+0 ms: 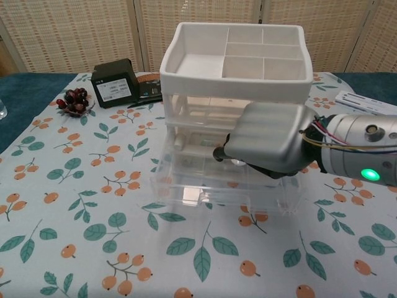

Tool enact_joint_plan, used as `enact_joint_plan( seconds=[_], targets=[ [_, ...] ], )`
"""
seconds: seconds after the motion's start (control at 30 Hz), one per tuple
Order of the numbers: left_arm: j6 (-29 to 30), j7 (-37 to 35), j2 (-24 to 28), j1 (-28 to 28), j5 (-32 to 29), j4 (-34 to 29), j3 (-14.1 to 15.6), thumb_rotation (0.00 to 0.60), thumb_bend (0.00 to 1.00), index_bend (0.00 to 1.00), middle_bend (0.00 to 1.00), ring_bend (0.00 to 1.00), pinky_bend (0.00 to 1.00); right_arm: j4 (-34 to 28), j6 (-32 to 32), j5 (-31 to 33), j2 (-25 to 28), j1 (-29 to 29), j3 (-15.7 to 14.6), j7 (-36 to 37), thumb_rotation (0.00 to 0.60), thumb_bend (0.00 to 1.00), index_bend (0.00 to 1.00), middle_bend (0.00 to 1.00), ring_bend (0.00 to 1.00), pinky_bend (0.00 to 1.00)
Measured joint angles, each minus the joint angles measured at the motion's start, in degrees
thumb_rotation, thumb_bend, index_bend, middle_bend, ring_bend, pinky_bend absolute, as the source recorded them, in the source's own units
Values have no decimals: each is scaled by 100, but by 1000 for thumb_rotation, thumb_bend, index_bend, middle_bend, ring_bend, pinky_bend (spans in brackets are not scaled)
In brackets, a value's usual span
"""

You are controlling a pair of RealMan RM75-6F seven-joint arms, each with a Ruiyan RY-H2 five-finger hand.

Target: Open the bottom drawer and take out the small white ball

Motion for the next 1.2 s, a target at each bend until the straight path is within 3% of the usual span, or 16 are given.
enact_joint_plan(
  seconds=[0.6,1.2],
  targets=[
    [-24,-95,-53,5,-5,117,6,600,246,109,6,55,73,101,383,231,-184,121,-225,-494,600,1000,189,1000,1000,1000],
    [-35,-126,-74,9,-10,158,4,600,246,109,6,55,73,-583,651,22,141,51,-389,-330,600,1000,202,1000,1000,1000]
  ],
)
